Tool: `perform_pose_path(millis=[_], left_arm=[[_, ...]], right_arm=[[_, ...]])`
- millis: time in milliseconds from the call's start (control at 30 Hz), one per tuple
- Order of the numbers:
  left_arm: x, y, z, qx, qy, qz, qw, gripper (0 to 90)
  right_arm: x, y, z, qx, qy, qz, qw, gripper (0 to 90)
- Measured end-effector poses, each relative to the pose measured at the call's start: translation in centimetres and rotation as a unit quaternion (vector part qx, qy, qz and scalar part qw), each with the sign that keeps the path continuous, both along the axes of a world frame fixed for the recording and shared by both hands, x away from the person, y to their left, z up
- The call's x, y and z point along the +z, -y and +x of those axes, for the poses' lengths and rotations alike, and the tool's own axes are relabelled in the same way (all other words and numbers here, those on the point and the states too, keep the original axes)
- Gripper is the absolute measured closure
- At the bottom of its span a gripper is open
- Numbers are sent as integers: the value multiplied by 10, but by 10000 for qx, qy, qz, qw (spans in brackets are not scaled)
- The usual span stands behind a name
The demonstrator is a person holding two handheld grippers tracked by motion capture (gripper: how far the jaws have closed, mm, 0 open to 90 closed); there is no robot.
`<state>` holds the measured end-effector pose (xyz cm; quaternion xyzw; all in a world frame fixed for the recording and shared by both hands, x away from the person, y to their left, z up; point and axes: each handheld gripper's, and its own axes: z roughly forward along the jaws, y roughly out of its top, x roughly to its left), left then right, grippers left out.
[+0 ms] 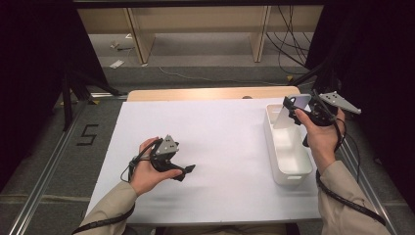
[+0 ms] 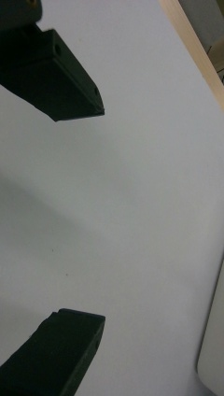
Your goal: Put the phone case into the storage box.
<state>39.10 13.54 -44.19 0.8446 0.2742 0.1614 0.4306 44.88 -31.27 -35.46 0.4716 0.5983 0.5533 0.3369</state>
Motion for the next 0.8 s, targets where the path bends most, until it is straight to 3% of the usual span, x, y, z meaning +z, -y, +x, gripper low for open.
perform_pose_path(millis=[800], left_arm=[[0, 0, 0, -7, 4, 8, 10000, 15]], right_arm=[[-3, 1, 2, -43, -57, -66, 10000, 182]])
